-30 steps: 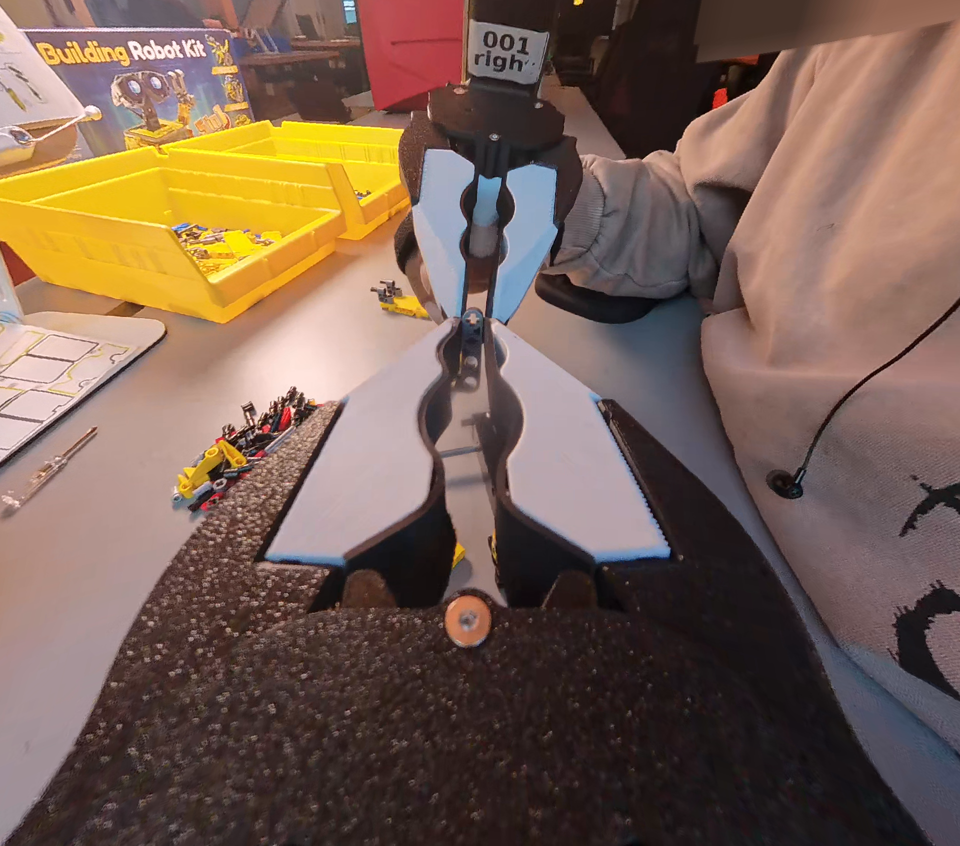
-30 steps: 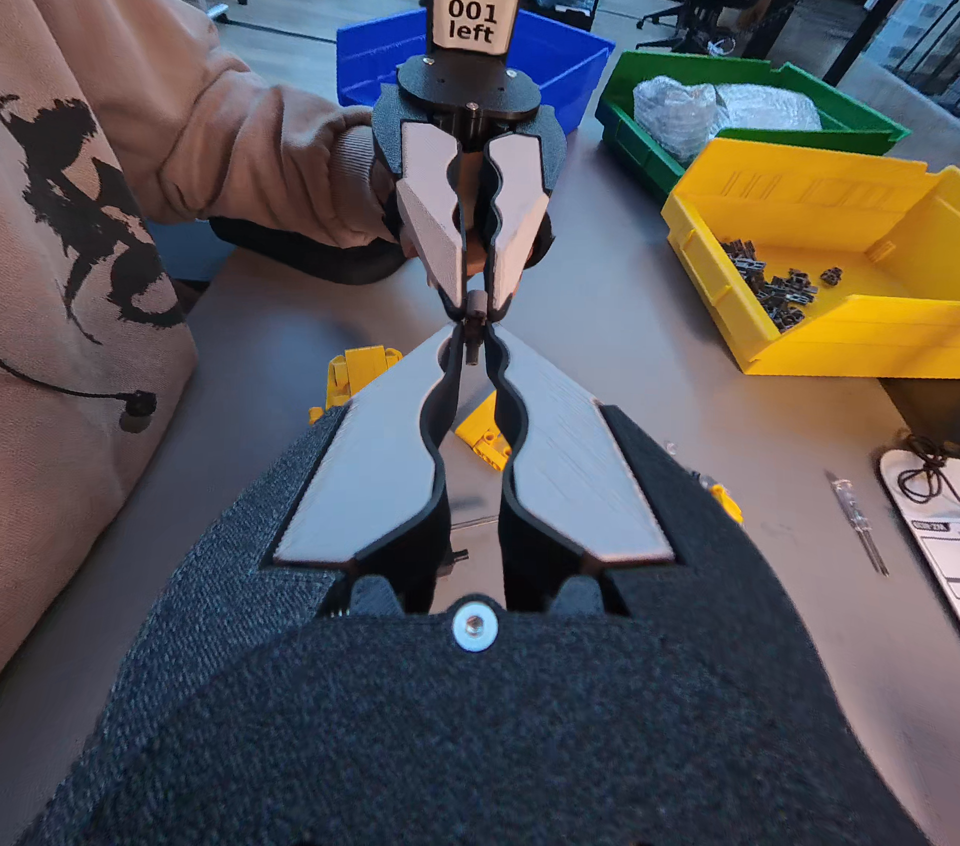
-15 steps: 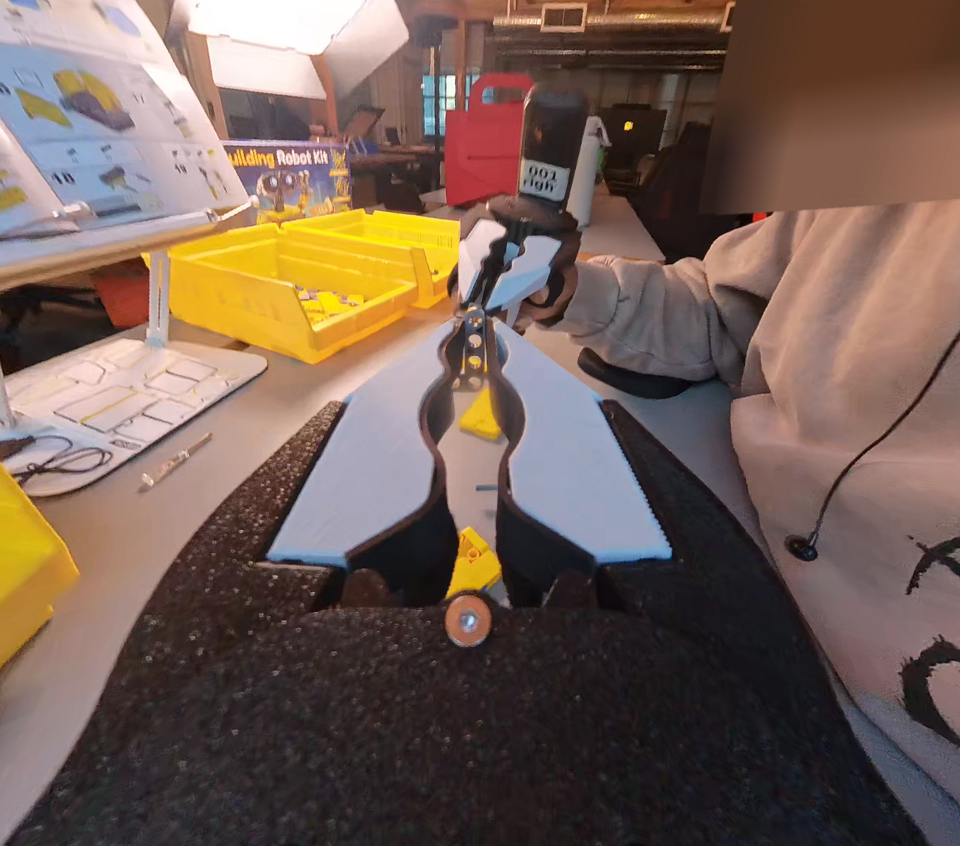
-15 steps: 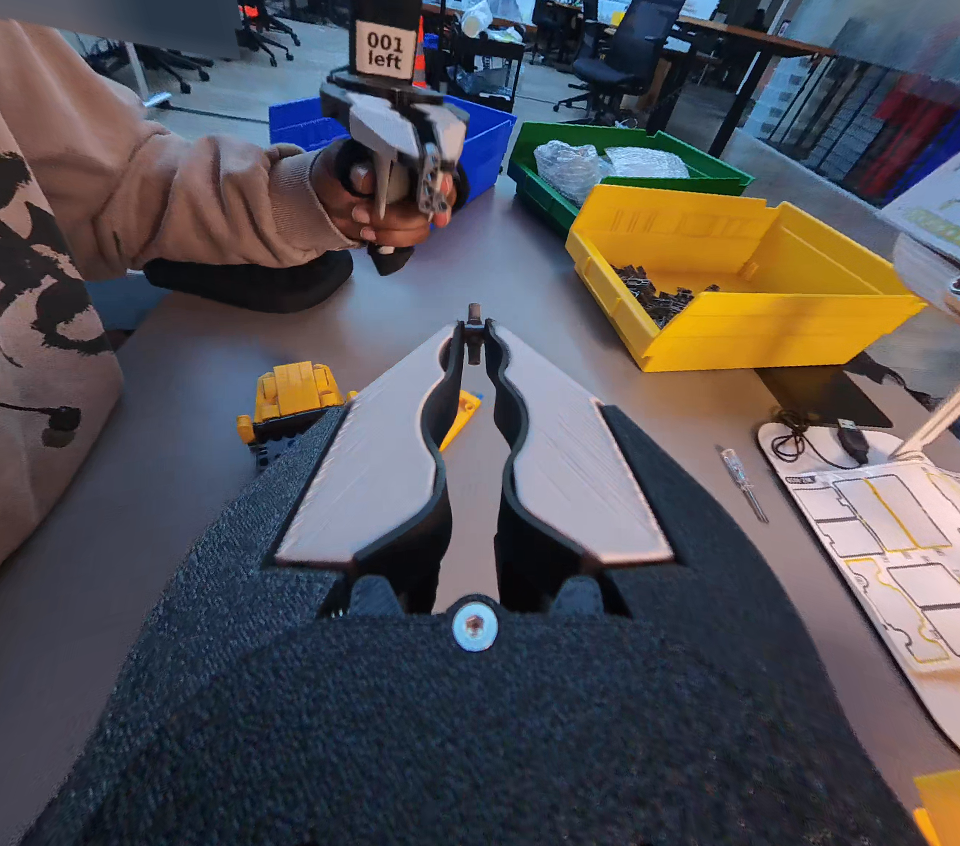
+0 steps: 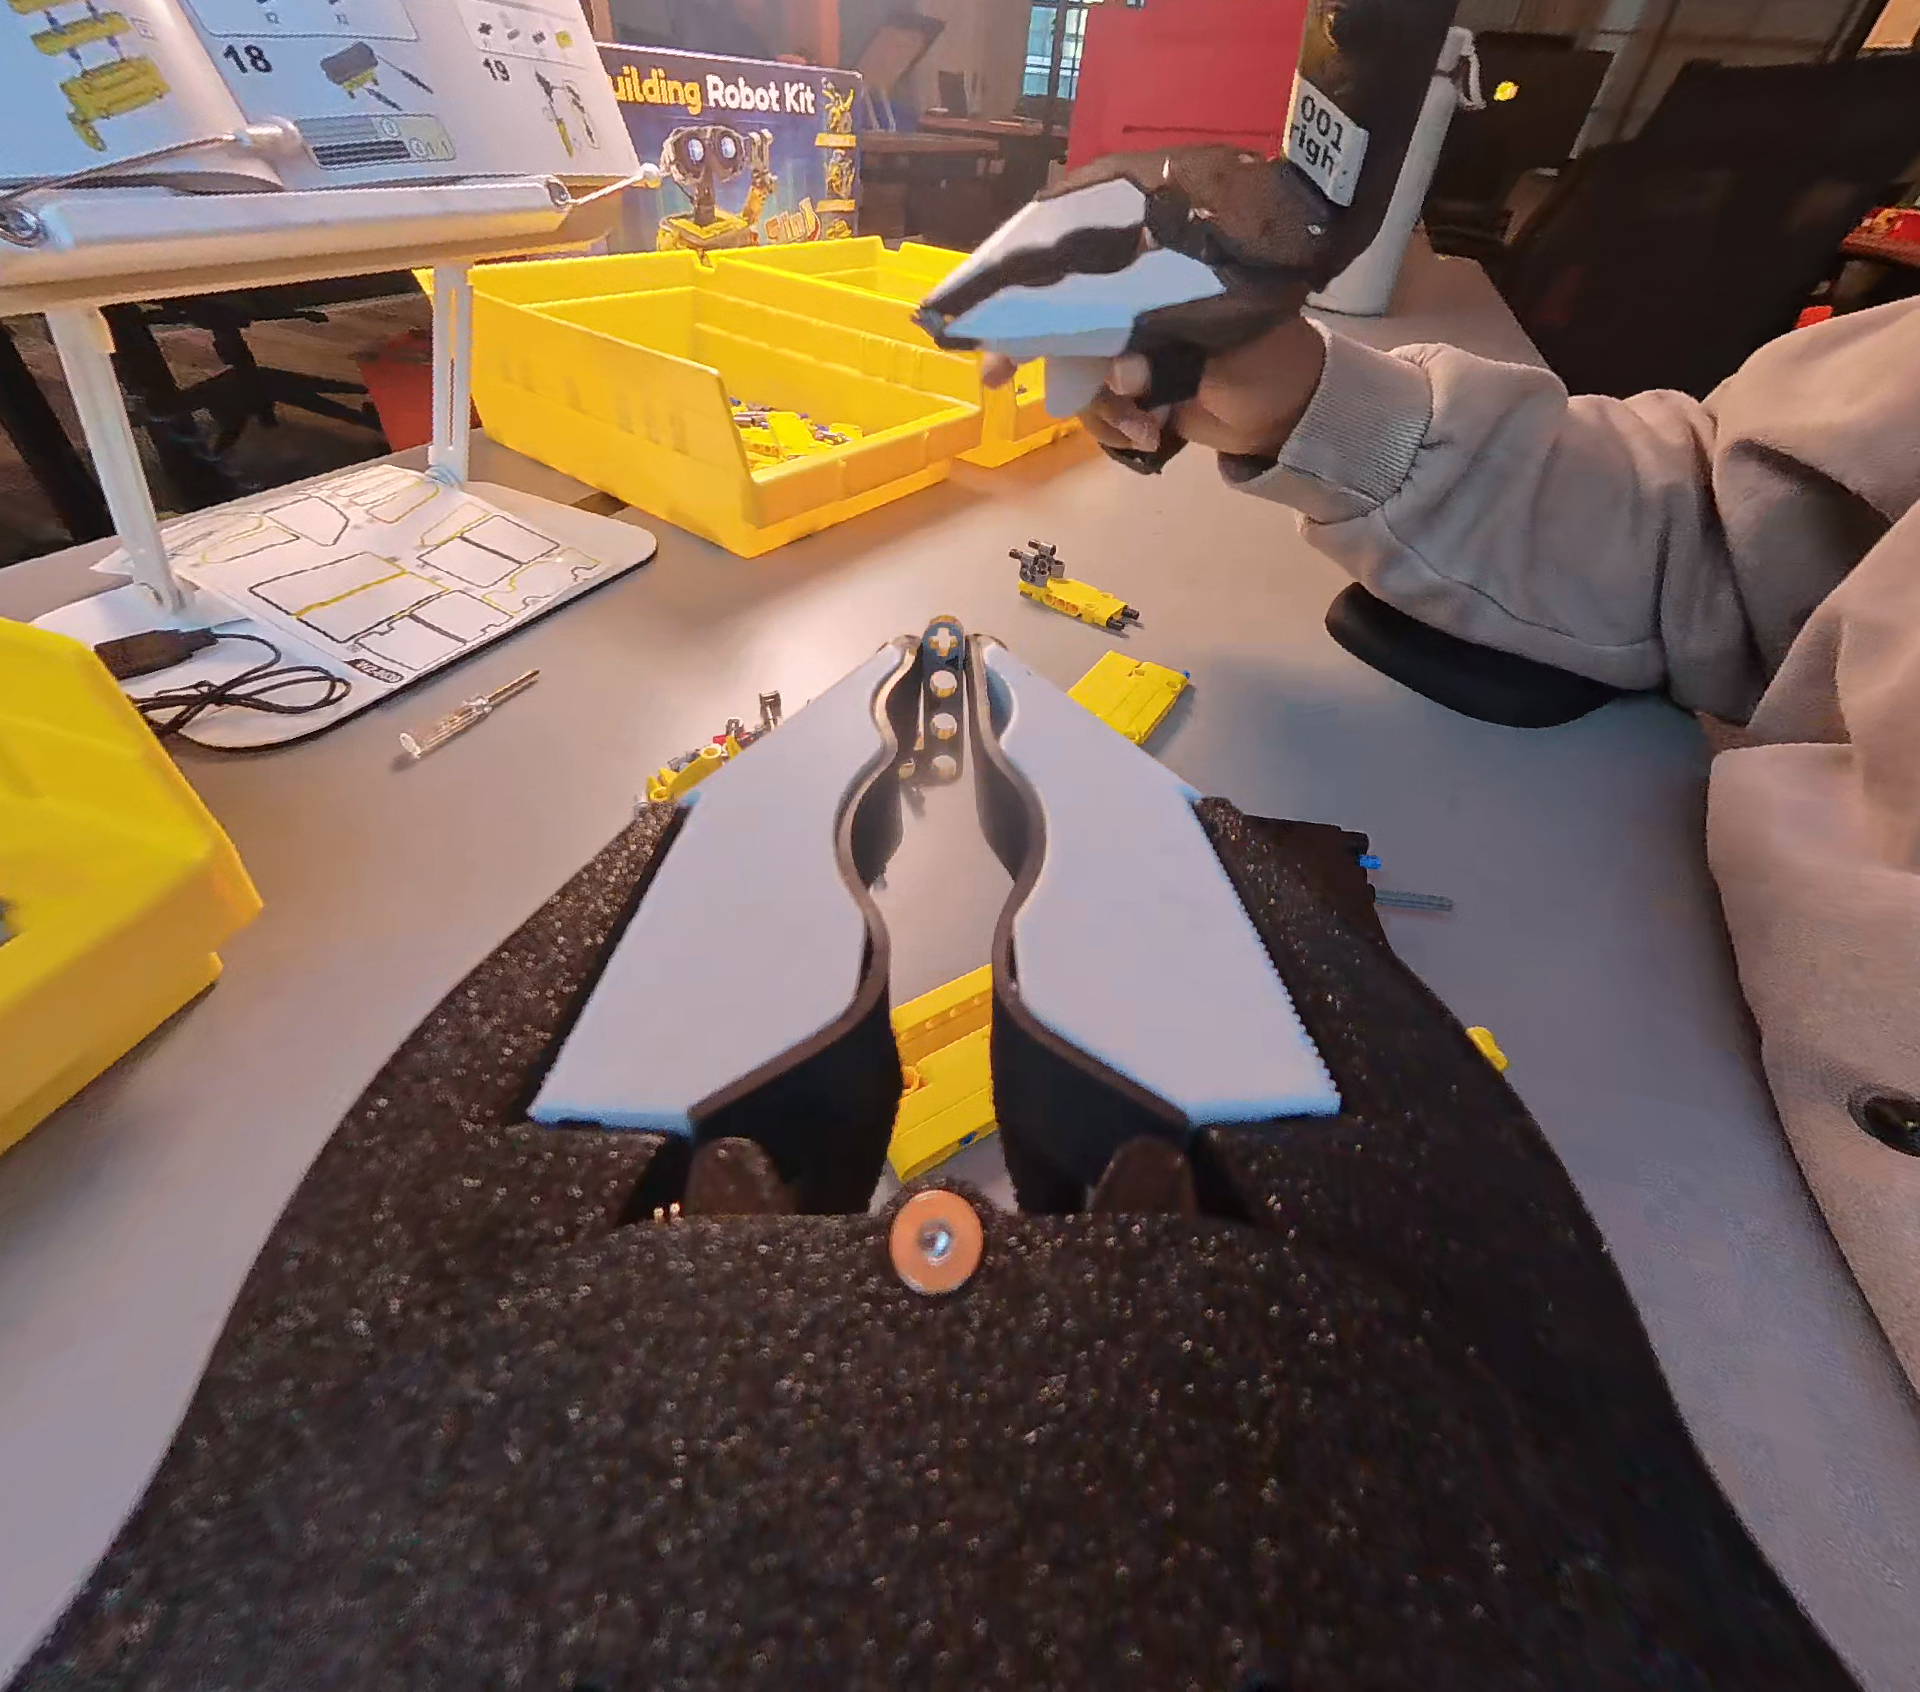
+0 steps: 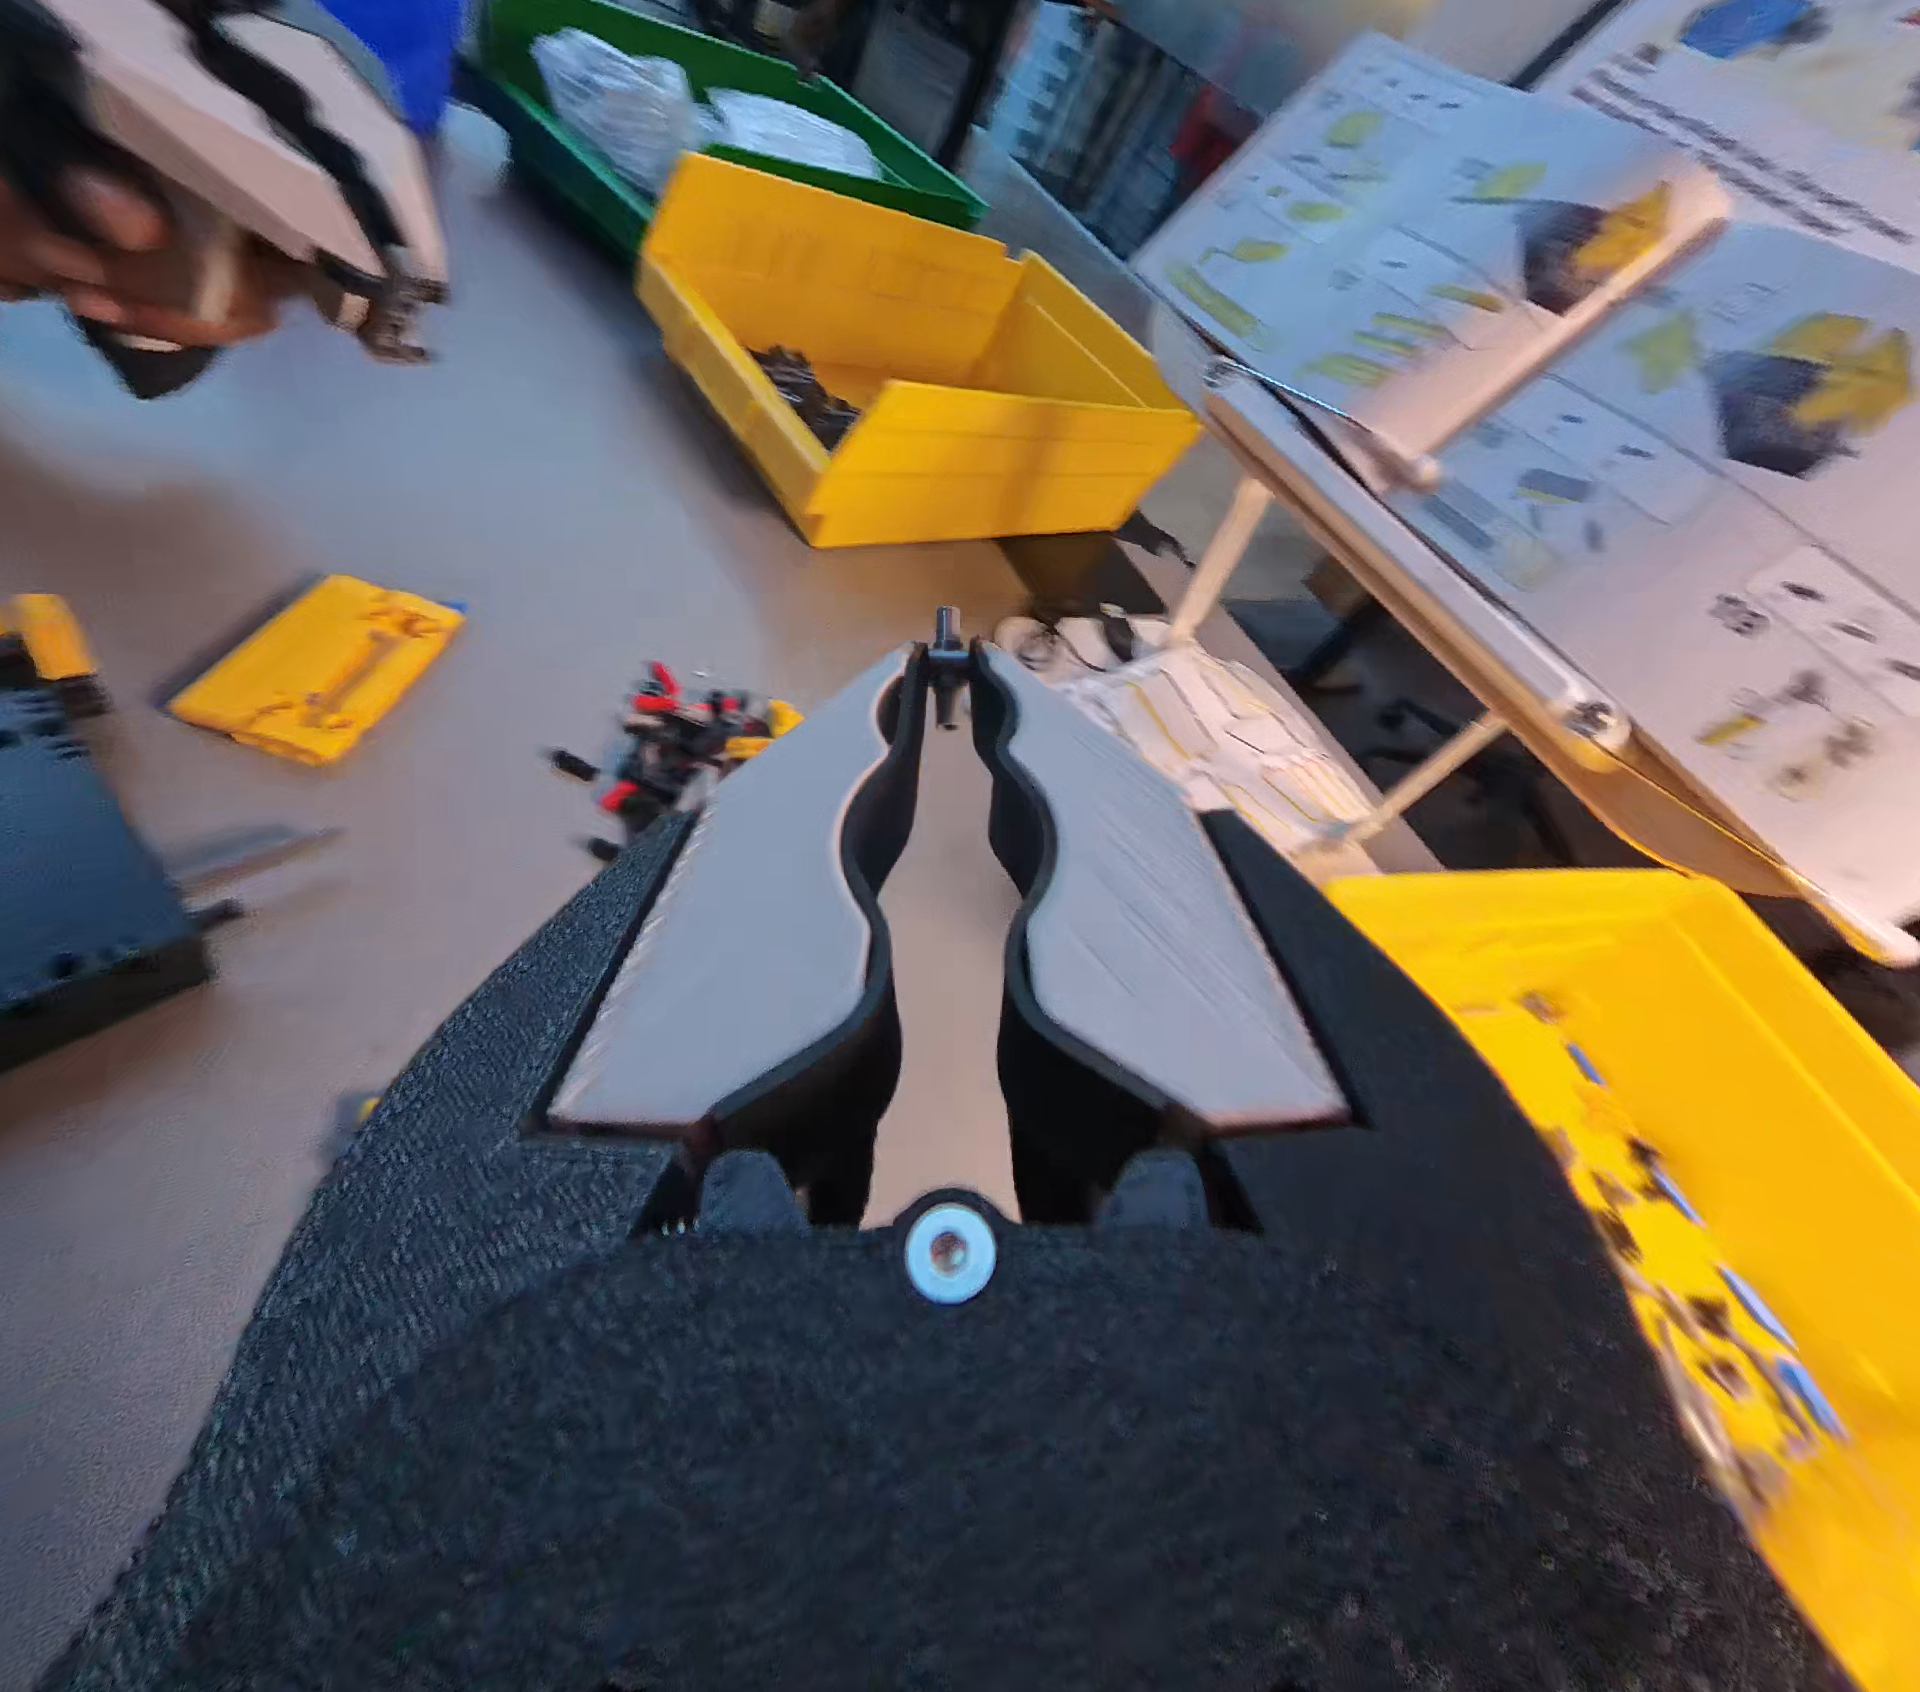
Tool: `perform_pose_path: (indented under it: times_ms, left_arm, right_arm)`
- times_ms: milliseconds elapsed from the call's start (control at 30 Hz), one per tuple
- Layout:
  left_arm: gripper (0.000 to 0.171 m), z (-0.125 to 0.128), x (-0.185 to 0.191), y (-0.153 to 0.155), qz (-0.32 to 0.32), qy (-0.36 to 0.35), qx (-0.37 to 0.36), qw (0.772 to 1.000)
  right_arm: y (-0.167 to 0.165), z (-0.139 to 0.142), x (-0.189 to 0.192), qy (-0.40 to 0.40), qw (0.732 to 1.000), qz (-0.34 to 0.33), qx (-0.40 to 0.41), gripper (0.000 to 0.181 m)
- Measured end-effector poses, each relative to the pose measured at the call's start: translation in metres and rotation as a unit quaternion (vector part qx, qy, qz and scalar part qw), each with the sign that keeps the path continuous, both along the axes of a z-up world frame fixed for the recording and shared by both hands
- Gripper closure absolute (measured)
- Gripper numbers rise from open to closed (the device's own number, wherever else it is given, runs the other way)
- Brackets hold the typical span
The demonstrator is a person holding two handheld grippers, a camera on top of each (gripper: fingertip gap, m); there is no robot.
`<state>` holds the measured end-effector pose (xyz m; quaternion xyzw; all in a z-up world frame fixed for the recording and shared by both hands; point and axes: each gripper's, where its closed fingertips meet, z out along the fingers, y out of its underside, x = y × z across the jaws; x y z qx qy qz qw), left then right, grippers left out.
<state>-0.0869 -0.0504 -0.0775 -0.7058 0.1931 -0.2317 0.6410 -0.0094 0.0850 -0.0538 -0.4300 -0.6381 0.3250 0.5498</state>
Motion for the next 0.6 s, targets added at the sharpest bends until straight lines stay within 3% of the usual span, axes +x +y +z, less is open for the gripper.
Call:
perform_pose_path:
  times_ms: [133,200,333,400,467,533,600]
  left_arm:
    - [0.165,-0.004,0.004,0.002,-0.004,0.004,-0.006,1.0]
    - [0.165,-0.007,0.006,0.003,-0.009,-0.002,-0.012,1.0]
    - [0.165,-0.009,0.01,0.003,-0.014,-0.009,-0.015,1.0]
    - [0.165,-0.008,0.011,0.002,-0.016,-0.01,-0.012,1.0]
    - [0.165,-0.006,0.014,0.001,-0.022,-0.01,-0.005,1.0]
    - [0.165,-0.001,0.018,-0.002,-0.037,-0.031,0.001,0.999]
    - [0.165,0.009,0.024,-0.008,-0.068,-0.073,0.017,0.995]
  right_arm:
    - [0.116,0.0,0.035,0.001,0.976,-0.218,0.015,0.175]
    - [0.171,-0.018,0.056,-0.02,0.954,-0.301,-0.006,0.174]
    - [0.222,-0.064,0.079,-0.074,0.919,-0.384,-0.055,0.147]
    - [0.221,-0.058,0.079,-0.05,0.919,-0.389,-0.049,0.137]
    - [0.201,-0.035,0.068,-0.004,0.936,-0.348,-0.051,0.135]
    - [0.152,-0.014,0.041,0.03,0.968,-0.235,-0.077,0.141]
    - [0.078,-0.005,0.01,0.03,0.989,-0.084,-0.115,0.144]
